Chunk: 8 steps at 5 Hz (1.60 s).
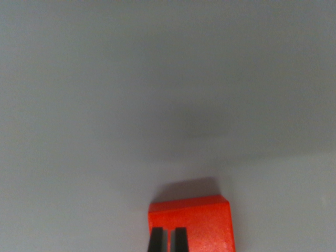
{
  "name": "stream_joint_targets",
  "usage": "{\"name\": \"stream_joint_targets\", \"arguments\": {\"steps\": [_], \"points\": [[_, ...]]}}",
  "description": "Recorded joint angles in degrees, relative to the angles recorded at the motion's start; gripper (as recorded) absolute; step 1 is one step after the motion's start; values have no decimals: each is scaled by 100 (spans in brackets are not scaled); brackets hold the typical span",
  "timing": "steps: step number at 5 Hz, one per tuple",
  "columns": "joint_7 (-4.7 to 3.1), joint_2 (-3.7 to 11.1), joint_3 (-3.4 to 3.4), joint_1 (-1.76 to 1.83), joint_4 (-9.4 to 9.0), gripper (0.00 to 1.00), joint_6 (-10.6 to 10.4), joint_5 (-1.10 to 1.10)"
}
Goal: Reach red block
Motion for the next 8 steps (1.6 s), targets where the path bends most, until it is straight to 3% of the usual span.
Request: {"name": "stream_joint_targets", "arguments": {"steps": [8], "points": [[-48, 118, -56, -36, -237, 0, -319, 13]]}}
